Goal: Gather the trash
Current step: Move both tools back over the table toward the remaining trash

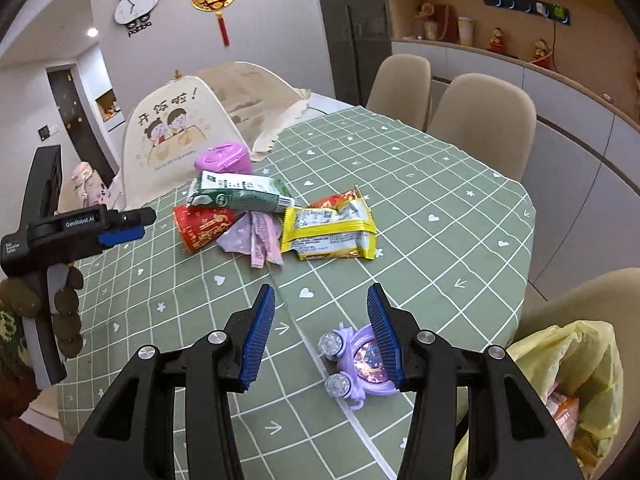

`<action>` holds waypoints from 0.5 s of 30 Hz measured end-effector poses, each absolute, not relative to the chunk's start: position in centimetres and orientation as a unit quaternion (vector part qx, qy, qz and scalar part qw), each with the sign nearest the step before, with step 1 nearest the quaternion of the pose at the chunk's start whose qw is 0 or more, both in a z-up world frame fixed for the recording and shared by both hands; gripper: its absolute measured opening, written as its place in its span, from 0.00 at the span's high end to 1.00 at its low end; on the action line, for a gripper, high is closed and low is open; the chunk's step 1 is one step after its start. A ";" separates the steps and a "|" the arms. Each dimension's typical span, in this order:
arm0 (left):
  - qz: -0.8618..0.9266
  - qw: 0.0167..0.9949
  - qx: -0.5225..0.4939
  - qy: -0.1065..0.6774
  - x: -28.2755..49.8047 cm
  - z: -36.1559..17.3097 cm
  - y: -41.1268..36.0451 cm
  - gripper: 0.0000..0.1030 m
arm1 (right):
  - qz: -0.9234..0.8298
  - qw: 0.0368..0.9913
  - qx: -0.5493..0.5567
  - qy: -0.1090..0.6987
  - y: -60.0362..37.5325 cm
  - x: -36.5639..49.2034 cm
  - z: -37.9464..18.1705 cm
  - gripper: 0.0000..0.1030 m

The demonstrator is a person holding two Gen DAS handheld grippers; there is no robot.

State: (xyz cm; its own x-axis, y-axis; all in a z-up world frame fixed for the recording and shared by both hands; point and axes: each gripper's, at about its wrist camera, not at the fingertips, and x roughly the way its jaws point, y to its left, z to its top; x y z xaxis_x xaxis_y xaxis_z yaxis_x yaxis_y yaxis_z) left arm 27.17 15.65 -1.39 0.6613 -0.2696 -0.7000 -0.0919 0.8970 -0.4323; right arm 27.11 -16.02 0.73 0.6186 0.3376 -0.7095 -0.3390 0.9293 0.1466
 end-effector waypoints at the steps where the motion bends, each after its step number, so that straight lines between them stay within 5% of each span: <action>1: -0.057 0.886 -0.214 0.407 27.8 -1.3 15.6 0.46 | 0.187 0.900 0.000 0.393 -16.0 27.3 0.7 0.56; 15: -0.031 0.896 -0.184 0.402 32.5 -2.1 19.9 0.45 | 0.253 0.873 -0.043 0.415 -11.7 38.4 0.0 0.56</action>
State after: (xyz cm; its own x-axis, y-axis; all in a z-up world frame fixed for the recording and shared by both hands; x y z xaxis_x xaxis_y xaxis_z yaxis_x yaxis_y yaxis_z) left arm 32.48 19.87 -2.06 0.6744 -0.2041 -0.7096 -0.0927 0.9300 -0.3557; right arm 38.39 -11.68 0.03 0.5271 0.4058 -0.7467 -0.4779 0.8681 0.1344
